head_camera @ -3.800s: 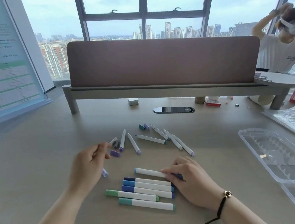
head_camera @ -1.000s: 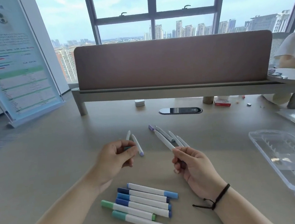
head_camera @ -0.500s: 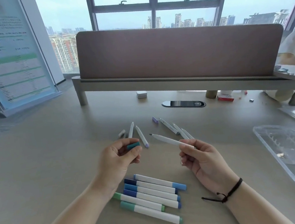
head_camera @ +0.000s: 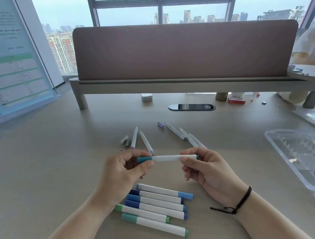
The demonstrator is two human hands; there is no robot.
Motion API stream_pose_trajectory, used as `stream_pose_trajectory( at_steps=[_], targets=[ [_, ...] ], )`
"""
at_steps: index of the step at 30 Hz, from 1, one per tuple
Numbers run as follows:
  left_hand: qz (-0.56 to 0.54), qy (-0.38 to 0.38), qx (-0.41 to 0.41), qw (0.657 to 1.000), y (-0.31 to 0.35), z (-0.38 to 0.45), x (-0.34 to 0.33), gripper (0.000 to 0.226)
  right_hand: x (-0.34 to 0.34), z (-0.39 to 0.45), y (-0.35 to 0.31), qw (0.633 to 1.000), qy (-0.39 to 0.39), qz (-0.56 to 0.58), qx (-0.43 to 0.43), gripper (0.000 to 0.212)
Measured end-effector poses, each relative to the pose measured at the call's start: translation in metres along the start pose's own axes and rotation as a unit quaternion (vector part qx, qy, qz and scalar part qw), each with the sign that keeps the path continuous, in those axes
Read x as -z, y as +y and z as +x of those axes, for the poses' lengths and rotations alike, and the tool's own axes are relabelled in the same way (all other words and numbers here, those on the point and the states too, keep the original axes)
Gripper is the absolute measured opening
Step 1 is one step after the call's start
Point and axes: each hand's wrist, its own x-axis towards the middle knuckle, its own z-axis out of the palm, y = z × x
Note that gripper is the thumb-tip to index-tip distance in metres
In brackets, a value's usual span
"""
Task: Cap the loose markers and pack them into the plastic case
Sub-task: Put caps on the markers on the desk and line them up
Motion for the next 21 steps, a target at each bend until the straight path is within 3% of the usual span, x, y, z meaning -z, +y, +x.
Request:
stream_pose_trajectory(
  at_steps=[21],
  targets=[
    [-0.019,-0.012,-0.004,1.000,0.006,-0.011,-0.007,0.019,-0.014,-0.015,-0.004,1.000,0.000,0.022,0.011,0.003]
  ],
)
